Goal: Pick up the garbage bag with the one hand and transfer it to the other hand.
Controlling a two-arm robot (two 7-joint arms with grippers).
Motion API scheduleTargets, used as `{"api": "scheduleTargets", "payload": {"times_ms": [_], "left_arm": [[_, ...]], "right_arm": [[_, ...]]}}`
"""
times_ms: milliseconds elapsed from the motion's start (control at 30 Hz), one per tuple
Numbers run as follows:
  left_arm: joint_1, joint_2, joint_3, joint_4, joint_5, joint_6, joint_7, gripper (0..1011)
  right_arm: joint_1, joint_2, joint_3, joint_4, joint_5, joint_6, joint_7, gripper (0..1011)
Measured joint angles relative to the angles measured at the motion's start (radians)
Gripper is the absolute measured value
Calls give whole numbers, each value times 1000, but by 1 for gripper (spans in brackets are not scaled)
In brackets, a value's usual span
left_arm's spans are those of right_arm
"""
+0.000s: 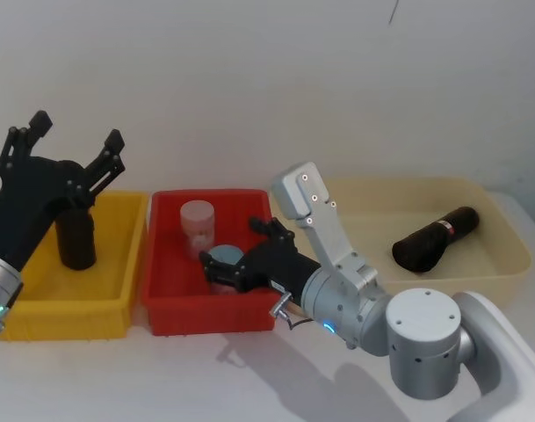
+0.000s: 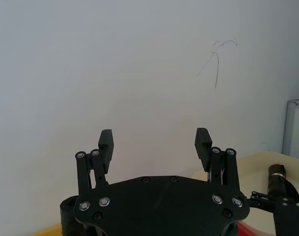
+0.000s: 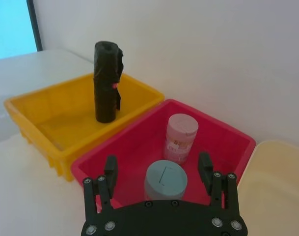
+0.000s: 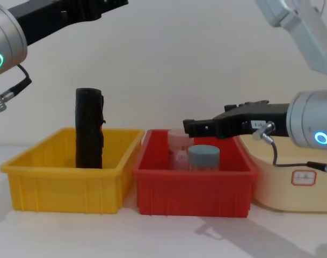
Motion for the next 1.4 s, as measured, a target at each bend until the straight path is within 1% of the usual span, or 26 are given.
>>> {"api": "scheduleTargets", "payload": {"times_ms": [267, 500, 833, 1167, 1400], "left_arm": [[4, 2, -2, -5, 1, 0, 3, 1000], [6, 2, -3, -6, 1, 0, 4, 1000], [7, 3, -4, -8, 1, 0, 5, 1000], [8, 3, -4, -9, 1, 0, 5, 1000], [8, 3, -4, -9, 1, 0, 5, 1000]], "right_arm": [[24, -3, -10, 49, 4, 5, 0, 1000], [38, -4, -19, 76, 4, 9, 0, 1000], [63, -11, -36, 120, -5, 11, 2, 1000], [84, -24, -40, 157, -12, 9, 1, 1000], [99, -36, -34, 184, -14, 9, -7, 1000]]}}
